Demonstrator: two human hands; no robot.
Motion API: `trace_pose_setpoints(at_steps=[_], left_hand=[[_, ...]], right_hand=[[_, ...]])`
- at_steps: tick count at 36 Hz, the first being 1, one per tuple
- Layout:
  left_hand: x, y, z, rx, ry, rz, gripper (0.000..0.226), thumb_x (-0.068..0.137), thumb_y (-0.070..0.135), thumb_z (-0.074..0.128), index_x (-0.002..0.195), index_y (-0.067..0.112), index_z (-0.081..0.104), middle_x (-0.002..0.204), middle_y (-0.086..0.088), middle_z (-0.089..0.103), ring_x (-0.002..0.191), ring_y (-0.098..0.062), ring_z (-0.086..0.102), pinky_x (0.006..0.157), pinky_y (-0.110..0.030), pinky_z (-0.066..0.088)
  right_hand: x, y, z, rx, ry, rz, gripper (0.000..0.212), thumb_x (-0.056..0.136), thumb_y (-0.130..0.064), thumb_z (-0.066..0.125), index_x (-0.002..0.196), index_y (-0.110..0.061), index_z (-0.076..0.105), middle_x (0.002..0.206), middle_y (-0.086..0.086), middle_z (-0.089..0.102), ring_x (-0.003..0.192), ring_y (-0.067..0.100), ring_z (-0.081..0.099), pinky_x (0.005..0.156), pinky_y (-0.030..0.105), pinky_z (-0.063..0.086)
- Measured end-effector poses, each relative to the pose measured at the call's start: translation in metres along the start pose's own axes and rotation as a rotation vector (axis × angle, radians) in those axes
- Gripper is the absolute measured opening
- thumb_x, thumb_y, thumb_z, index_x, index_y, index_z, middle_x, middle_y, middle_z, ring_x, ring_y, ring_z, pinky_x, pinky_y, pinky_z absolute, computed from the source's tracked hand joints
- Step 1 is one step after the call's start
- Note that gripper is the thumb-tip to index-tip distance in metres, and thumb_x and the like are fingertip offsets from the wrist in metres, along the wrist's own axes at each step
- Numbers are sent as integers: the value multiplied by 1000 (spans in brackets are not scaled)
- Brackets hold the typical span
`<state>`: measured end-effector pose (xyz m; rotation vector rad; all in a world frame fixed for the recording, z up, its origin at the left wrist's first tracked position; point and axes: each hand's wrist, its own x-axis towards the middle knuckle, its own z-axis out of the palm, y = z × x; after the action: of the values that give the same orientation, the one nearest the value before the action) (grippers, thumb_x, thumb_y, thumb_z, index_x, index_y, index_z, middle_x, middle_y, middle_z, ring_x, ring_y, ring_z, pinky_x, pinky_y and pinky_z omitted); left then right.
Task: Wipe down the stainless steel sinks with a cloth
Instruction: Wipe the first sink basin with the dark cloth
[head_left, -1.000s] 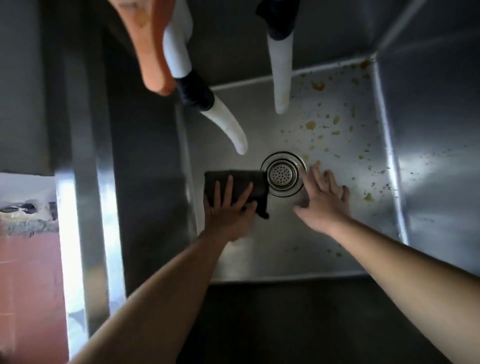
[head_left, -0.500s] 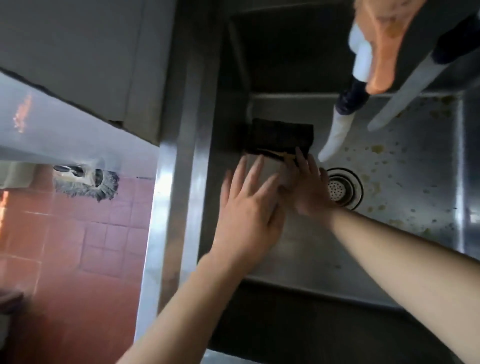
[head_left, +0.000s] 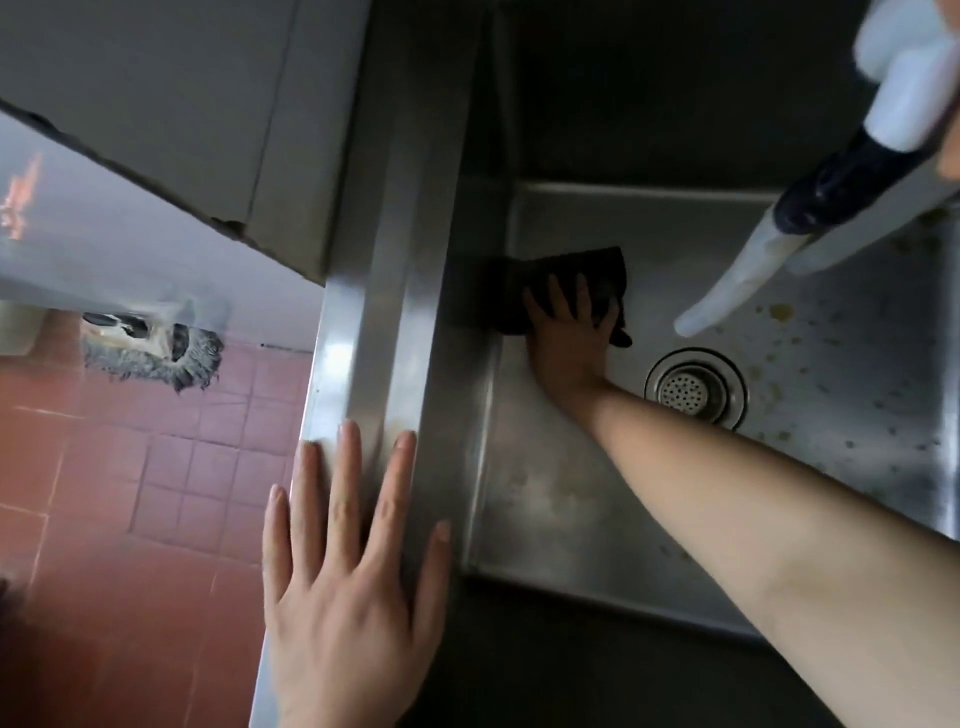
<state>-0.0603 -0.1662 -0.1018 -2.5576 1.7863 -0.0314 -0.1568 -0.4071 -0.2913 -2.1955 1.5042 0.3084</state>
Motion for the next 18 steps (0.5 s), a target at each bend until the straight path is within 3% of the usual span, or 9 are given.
trace_pose_setpoints(at_steps=[3,5,7,9,12,16,18], left_hand=[[2,2,-7,-46,-3,-1,61,95,46,45,152,26,39,165,-7,24,152,-32,19,120,-53,24],[4,1,-14,-97,-37,18,61,94,45,47,151,24,42,164,-9,25,153,-33,18,120,-54,24],[8,-7,-20,-154,-73,68,60,94,45,46,150,24,44,164,-9,25,153,-33,16,120,-54,22],[16,-18,-24,-175,-80,105,59,95,45,45,151,26,43,165,-8,21,153,-32,14,122,-52,17],[31,-23,-22,-172,-98,125,60,97,44,43,154,27,37,167,-8,13,154,-33,6,122,-55,16],[37,-18,-14,-51,-83,154,61,98,50,40,155,28,33,167,-10,13,154,-32,9,122,-52,19],[35,-20,-12,-42,-65,166,61,99,49,39,156,28,31,167,-10,13,154,-33,10,122,-53,20]], right_hand=[[-44,4,13,-100,-75,-129,57,105,-22,35,158,-31,18,168,6,7,153,39,-3,116,69,-2],[-80,12,19,-178,-153,-224,57,103,-31,44,157,-30,26,167,6,15,153,41,4,115,70,3],[-115,19,22,-275,-189,-310,59,88,-36,69,145,-32,51,156,5,42,146,42,30,110,72,25],[-142,27,28,-355,-172,-338,61,64,-30,88,123,-31,71,135,4,64,130,39,54,98,68,45],[-161,34,37,-397,-211,-385,65,55,-28,90,117,-29,74,129,5,68,123,38,60,95,66,47],[-153,37,36,-516,-164,-467,57,71,-27,81,127,-28,67,131,8,65,124,43,56,103,69,37],[-144,43,37,-495,-102,-517,62,65,-21,85,124,-26,69,127,11,66,122,45,57,100,71,40]])
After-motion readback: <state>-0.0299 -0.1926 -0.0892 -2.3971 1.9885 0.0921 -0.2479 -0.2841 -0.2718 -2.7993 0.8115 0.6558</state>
